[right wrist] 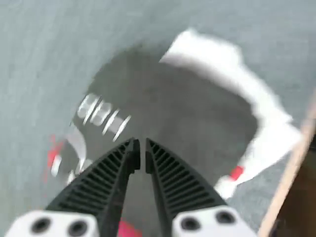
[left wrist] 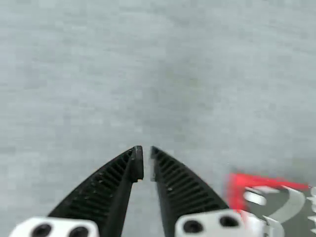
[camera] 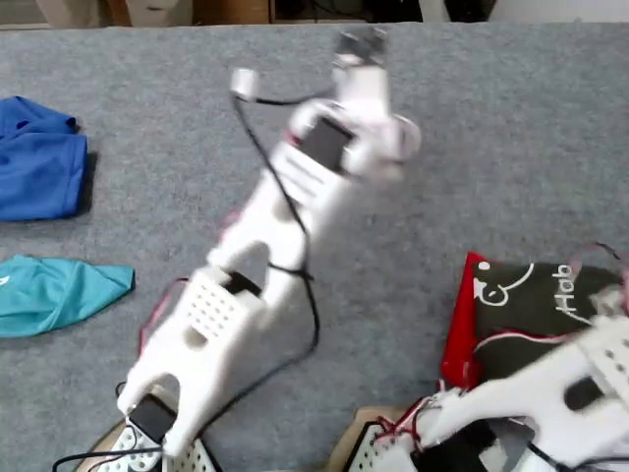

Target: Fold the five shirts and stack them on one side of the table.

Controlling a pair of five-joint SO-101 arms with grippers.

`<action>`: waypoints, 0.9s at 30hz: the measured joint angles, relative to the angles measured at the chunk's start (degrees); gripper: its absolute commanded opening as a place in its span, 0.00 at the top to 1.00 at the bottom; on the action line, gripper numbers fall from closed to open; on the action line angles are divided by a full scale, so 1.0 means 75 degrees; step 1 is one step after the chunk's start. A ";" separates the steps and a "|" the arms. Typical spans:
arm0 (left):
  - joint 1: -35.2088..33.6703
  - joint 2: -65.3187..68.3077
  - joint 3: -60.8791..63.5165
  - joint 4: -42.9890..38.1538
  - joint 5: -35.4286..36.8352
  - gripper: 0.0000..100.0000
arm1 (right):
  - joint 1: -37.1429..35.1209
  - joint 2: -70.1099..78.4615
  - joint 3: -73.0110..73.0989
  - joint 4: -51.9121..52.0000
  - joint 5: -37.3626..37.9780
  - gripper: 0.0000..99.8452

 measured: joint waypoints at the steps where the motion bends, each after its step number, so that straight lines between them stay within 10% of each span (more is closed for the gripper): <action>1: -0.0375 0.0000 0.0000 0.0152 -0.0246 0.98 | -0.0492 0.0000 0.0000 0.0281 0.0199 0.97; 13: -0.5779 0.0000 0.1360 0.0692 -0.2063 0.98 | -0.5439 0.0000 0.0000 0.1008 0.0481 0.97; 27: -1.1944 0.0000 0.2954 0.0692 -0.4091 0.85 | -0.6353 0.0000 0.0164 0.0434 0.0492 0.97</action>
